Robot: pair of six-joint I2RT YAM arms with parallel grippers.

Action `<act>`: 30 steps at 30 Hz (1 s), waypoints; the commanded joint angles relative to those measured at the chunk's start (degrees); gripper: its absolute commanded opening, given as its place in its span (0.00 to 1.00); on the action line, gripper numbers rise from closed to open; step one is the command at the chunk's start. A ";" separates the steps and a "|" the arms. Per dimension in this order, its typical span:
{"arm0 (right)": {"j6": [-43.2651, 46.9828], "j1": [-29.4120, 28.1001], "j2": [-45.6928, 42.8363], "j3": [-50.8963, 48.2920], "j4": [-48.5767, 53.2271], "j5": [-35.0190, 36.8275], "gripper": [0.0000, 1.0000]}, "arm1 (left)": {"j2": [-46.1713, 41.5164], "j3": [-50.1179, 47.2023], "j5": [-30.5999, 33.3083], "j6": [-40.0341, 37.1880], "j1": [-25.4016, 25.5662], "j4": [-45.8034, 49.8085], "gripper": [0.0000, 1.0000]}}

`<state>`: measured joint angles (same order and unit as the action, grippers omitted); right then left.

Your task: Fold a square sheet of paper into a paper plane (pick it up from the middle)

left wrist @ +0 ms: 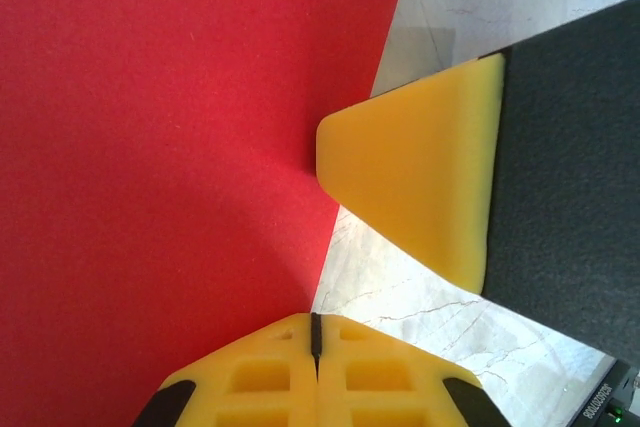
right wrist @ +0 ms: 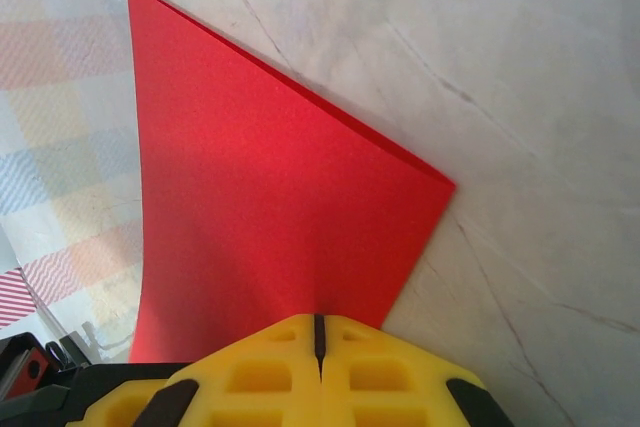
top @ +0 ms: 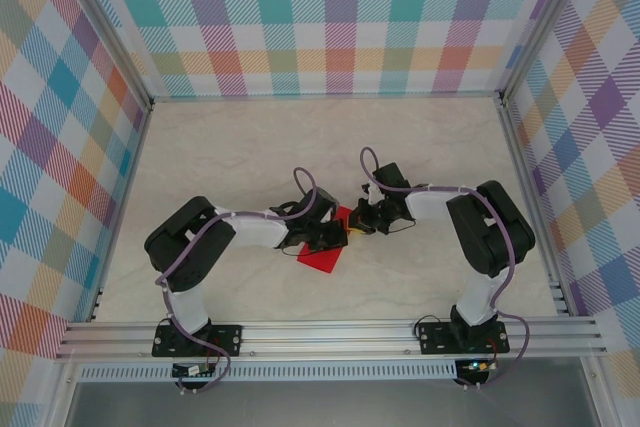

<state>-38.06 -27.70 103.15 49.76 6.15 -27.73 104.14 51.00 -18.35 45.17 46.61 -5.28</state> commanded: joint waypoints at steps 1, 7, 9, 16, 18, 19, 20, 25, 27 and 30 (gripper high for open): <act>1.11 0.19 2.75 -0.10 3.92 4.43 0.00 | 0.11 -3.04 0.56 0.17 -0.75 -0.34 0.00; 1.00 0.13 4.56 1.04 6.84 5.95 0.00 | -2.39 -7.96 -2.74 0.04 -0.63 -0.50 0.00; 0.81 0.18 5.45 1.28 7.55 6.66 0.00 | -3.38 -9.25 -3.58 -0.11 -0.62 -0.10 0.00; -0.16 0.11 7.38 1.39 8.54 8.35 0.00 | -6.70 -11.27 -6.13 -2.46 -0.01 2.20 0.00; -0.26 0.19 7.83 1.48 8.54 8.21 0.00 | -7.15 -11.28 -6.50 -2.93 0.37 2.59 0.00; -0.40 0.15 8.02 1.57 8.59 8.22 0.00 | -7.29 -11.27 -6.69 -3.08 0.62 2.72 0.00; -0.36 0.13 8.18 1.70 8.65 8.26 0.00 | -7.38 -11.28 -6.78 -3.14 0.89 2.71 0.00; -0.47 0.14 8.30 1.81 8.93 8.48 0.00 | -7.37 -11.53 -7.13 -3.19 1.94 3.12 0.00; -0.55 0.13 8.44 1.81 8.96 8.48 0.00 | -7.59 -11.98 -7.27 -3.24 2.33 3.20 0.00; -0.61 0.11 8.55 1.83 8.89 8.48 0.00 | -8.28 -12.54 -7.40 -3.48 3.06 3.64 0.00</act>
<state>-38.30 -27.42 106.19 53.71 10.87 -29.69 96.97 40.75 -22.94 42.74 47.92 -7.66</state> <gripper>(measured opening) 0.045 0.045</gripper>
